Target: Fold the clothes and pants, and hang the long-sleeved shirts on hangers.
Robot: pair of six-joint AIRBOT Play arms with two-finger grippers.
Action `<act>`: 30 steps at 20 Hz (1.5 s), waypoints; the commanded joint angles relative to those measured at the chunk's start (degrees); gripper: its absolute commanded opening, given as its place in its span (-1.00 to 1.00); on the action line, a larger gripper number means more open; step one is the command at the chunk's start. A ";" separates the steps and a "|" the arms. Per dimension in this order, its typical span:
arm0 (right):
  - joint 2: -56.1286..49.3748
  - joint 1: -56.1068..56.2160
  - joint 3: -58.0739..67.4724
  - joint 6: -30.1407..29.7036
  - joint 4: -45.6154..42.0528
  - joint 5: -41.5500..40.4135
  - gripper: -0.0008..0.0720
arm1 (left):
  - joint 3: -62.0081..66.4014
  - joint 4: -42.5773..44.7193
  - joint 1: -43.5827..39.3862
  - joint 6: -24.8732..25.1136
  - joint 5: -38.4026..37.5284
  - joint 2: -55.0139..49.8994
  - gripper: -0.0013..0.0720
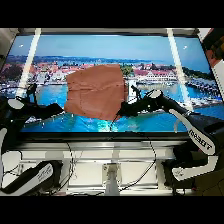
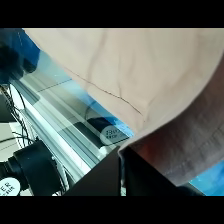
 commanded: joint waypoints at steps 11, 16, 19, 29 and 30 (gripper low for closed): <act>0.04 0.00 0.04 -1.46 0.11 0.92 -0.95 | 2.40 -23.78 4.33 23.82 -3.32 -17.40 0.56; 0.04 0.00 0.04 -1.49 0.22 2.43 -0.95 | 2.97 -25.68 3.82 25.49 -3.39 -17.40 0.35; 0.04 0.00 0.04 -1.55 0.26 3.23 -0.95 | 3.02 -24.48 4.20 25.51 -3.37 -17.38 0.99; 0.04 0.00 0.04 -1.57 0.24 3.89 -0.95 | 4.59 -24.41 5.64 25.51 -0.79 -17.40 0.95; 0.04 0.00 0.04 -1.57 0.24 3.89 -0.95 | 4.59 -24.02 5.64 25.51 -0.39 -17.40 0.95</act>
